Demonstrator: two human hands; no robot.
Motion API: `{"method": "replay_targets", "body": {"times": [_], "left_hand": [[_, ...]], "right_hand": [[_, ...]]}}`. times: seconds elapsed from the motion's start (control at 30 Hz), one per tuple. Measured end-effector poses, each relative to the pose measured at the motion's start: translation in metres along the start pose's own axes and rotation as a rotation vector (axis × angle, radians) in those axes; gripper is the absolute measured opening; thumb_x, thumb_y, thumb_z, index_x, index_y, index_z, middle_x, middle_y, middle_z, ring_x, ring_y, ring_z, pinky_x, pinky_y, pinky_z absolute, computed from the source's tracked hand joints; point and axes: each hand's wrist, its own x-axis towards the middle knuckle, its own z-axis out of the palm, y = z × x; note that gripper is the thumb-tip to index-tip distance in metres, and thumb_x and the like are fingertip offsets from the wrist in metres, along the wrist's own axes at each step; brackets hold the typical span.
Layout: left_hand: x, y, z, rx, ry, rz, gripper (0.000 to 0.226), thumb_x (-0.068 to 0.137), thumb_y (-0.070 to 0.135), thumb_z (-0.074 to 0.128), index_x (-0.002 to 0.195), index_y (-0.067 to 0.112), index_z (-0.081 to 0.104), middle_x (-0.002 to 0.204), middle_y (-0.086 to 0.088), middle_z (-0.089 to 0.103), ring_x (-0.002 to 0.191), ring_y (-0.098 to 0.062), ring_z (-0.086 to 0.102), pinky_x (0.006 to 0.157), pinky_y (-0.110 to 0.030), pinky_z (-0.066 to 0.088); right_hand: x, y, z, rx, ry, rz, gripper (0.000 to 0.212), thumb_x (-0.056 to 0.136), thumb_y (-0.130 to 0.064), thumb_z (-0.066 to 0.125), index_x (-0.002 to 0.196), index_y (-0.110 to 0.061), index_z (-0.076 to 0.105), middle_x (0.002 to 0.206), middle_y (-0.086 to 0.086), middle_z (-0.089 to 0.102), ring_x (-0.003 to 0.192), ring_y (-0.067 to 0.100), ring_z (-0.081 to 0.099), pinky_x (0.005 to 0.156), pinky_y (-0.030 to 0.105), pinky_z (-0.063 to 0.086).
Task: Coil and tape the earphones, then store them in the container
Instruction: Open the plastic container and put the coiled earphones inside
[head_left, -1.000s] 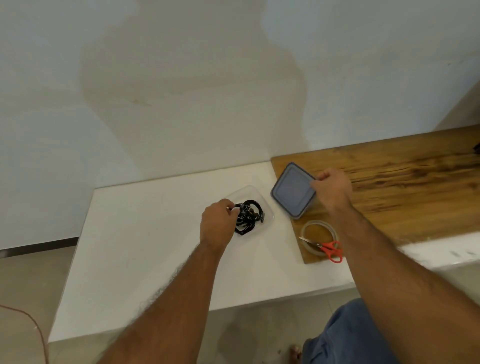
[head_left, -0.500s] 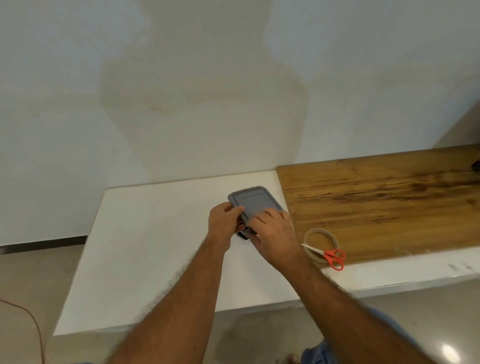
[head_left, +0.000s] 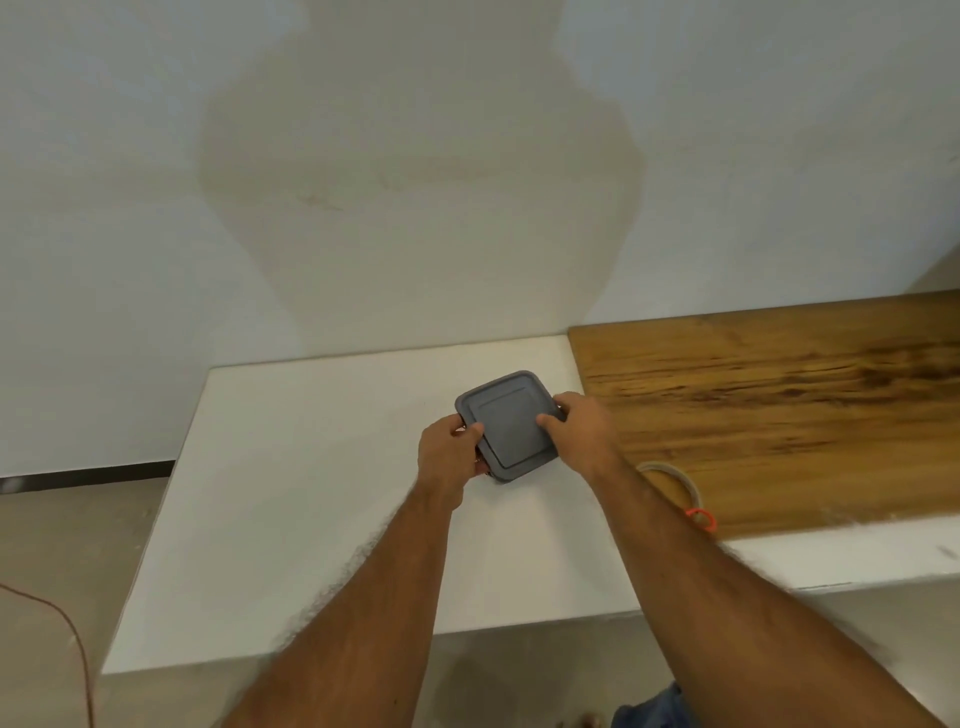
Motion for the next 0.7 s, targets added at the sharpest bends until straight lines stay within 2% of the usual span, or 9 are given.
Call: {"method": "replay_targets", "body": {"times": [0.1,0.2,0.3,0.43,0.63,0.7], "left_hand": [[0.004,-0.005,-0.003,0.018,0.019,-0.025,0.026,0.096,0.007,0.057,0.12,0.001,0.063,0.107,-0.017,0.07,0.09,-0.033,0.071,0.074,-0.045,0.06],[0.007,-0.008,-0.005,0.138,0.087,0.019,0.029,0.092,0.012,0.064,0.12,0.003,0.063,0.102,-0.015,0.071,0.08,-0.031,0.072,0.072,-0.045,0.061],[0.01,-0.01,-0.007,0.274,0.173,0.057,0.032,0.088,0.021,0.07,0.116,0.008,0.062,0.1,-0.012,0.072,0.074,-0.028,0.072,0.066,-0.039,0.062],[0.014,-0.013,-0.008,0.389,0.247,0.106,0.045,0.082,0.029,0.075,0.121,0.014,0.062,0.108,-0.009,0.071,0.083,-0.028,0.072,0.077,-0.045,0.06],[0.018,-0.019,-0.01,0.392,0.255,0.058,0.049,0.082,0.03,0.076,0.126,0.014,0.063,0.114,-0.009,0.071,0.092,-0.028,0.071,0.083,-0.046,0.058],[0.018,-0.021,-0.011,0.38,0.239,0.035,0.048,0.083,0.029,0.075,0.126,0.014,0.063,0.114,-0.01,0.071,0.089,-0.027,0.071,0.082,-0.046,0.059]], "right_hand": [[0.004,-0.003,0.006,-0.04,0.027,-0.025,0.033,0.09,-0.034,0.062,0.112,-0.011,0.068,0.101,0.007,0.07,0.086,0.02,0.063,0.08,0.036,0.057],[0.005,-0.004,0.006,-0.032,0.017,-0.015,0.029,0.091,-0.03,0.062,0.111,-0.009,0.068,0.103,0.008,0.07,0.088,0.021,0.064,0.083,0.037,0.056],[0.006,-0.002,0.006,-0.027,0.023,-0.021,0.029,0.092,-0.027,0.062,0.112,-0.007,0.068,0.106,0.01,0.07,0.092,0.024,0.064,0.086,0.039,0.055],[0.007,-0.001,0.006,-0.031,0.004,-0.028,0.032,0.093,-0.029,0.062,0.116,-0.007,0.067,0.11,0.01,0.069,0.095,0.023,0.064,0.087,0.034,0.054],[0.006,-0.003,0.003,-0.083,-0.018,-0.066,0.029,0.098,-0.021,0.053,0.121,-0.01,0.066,0.12,0.008,0.067,0.103,0.024,0.063,0.092,0.032,0.05],[0.006,-0.003,0.003,-0.114,-0.041,-0.067,0.028,0.098,-0.019,0.051,0.12,-0.011,0.067,0.12,0.008,0.068,0.101,0.024,0.064,0.091,0.031,0.05]]}}
